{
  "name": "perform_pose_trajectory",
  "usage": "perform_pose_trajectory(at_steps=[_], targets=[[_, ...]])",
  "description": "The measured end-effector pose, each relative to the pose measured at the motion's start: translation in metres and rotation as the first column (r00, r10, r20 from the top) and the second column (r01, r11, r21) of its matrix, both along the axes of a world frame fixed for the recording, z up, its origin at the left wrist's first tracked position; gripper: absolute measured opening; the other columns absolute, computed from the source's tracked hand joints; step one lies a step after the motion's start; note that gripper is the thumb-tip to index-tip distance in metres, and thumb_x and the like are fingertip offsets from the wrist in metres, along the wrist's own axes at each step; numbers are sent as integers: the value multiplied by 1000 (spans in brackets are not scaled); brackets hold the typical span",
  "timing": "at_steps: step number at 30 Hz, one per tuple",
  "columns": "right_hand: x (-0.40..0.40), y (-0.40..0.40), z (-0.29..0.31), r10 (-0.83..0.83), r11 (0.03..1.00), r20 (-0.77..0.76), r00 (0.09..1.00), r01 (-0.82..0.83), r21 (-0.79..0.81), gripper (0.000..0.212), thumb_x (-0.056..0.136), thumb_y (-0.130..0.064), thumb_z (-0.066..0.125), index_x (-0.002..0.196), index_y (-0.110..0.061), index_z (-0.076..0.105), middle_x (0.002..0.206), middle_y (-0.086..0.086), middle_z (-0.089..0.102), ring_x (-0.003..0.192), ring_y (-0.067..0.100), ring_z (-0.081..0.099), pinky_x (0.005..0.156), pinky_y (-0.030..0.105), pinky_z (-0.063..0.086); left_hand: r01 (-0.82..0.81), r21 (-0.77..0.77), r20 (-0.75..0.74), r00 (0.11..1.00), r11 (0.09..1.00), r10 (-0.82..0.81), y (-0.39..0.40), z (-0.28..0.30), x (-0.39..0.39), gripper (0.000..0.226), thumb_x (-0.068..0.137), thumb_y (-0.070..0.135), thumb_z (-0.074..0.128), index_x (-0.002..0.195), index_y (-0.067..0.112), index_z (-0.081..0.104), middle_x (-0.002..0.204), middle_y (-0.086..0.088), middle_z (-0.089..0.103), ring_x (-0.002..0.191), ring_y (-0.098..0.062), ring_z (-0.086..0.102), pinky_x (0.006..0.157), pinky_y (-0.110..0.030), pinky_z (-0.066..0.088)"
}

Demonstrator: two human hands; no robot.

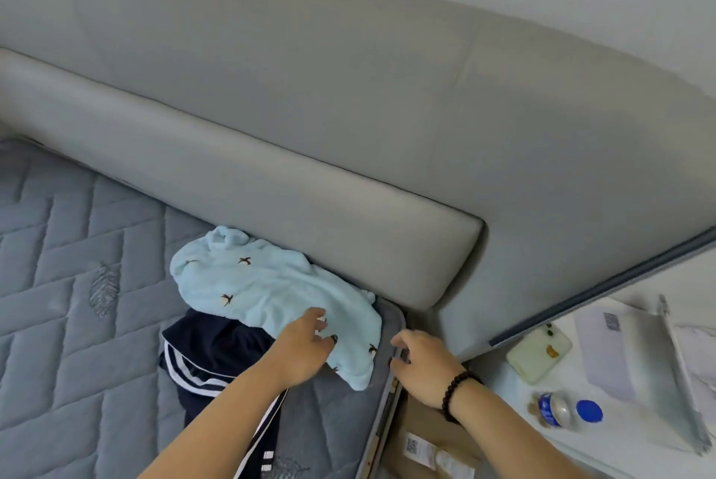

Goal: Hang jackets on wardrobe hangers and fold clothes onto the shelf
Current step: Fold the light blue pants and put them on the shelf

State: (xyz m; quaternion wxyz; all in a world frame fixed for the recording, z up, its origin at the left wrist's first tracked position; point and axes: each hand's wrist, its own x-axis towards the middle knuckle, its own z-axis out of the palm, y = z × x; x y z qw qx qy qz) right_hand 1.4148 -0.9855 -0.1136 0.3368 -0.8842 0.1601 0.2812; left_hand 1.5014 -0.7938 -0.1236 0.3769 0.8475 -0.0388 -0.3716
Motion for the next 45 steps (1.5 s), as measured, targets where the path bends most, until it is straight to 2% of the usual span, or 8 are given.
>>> perform_pose_trajectory(at_steps=[4, 10, 20, 25, 30, 34, 39, 45], targets=[[20, 9, -51, -17, 999, -61, 998, 20, 48, 36, 95, -29, 48, 130, -19, 49, 134, -1, 47, 112, 12, 51, 90, 19, 43, -453, 15, -14, 891, 891, 453, 6, -66, 33, 42, 84, 9, 67, 121, 6, 46, 117, -6, 57, 115, -30, 56, 80, -26, 50], [24, 17, -91, 25, 997, -156, 987, -13, 74, 41, 95, -29, 48, 135, -22, 46, 138, -4, 46, 112, 10, 52, 94, 22, 45, -889, 116, -526, 323, 443, 786, 22, -112, 70, 42, 87, 23, 69, 123, 10, 52, 121, -12, 58, 103, -32, 59, 82, -41, 50], [24, 13, -50, -8, 992, -99, 995, 20, 121, 65, 91, -35, 57, 146, -22, 25, 143, -2, 41, 120, 12, 48, 98, 22, 42, -935, -150, -632, 340, 320, 697, 5, -38, 54, 16, 92, 9, 58, 107, 6, 60, 88, -8, 61, 67, -14, 53, 53, -22, 49], [12, 42, 17, -57, 953, 159, 986, 6, 303, 107, 71, -41, 80, 138, -48, -3, 131, -25, 15, 128, -3, 20, 109, 21, 25, -924, -262, -783, 373, 279, 497, 0, 66, 17, 12, 93, 12, 54, 98, 3, 61, 76, -8, 61, 59, -12, 52, 47, -18, 47], [-18, 72, 78, -83, 972, 408, 909, -17, 236, 122, 64, -41, 83, 148, -33, -5, 146, -22, 2, 136, -3, 10, 112, 19, 18, -851, -429, -743, 523, 303, 418, 3, 178, -28, 12, 94, 13, 53, 90, 6, 61, 66, -6, 63, 53, -13, 59, 45, -20, 47], [-59, 87, 141, -265, 952, 532, 804, 130, 277, 109, 70, -35, 80, 150, -29, 6, 142, -19, 18, 127, -6, 26, 104, 13, 27, -733, -567, -670, 676, 376, 308, 14, 258, -85, 12, 93, 13, 53, 87, 6, 61, 64, -5, 63, 50, -12, 58, 44, -19, 47], [-149, 94, 217, -317, 948, 703, 637, 239, 212, 37, 84, -11, 63, 104, -40, 51, 94, -22, 58, 90, -1, 59, 72, 1, 41, -569, -706, -537, 819, 423, 205, 44, 335, -172, 11, 92, 11, 53, 81, 12, 57, 58, 0, 59, 48, -9, 55, 47, -18, 41], [-261, 106, 292, -374, 890, 828, 418, 413, 193, 30, 83, 0, 51, 91, -28, 56, 87, -8, 61, 82, 10, 57, 63, 5, 38, -356, -785, -358, 929, 507, 98, 74, 391, -274, 4, 88, 10, 57, 85, 12, 59, 62, 0, 59, 58, -10, 53, 52, -18, 38]])
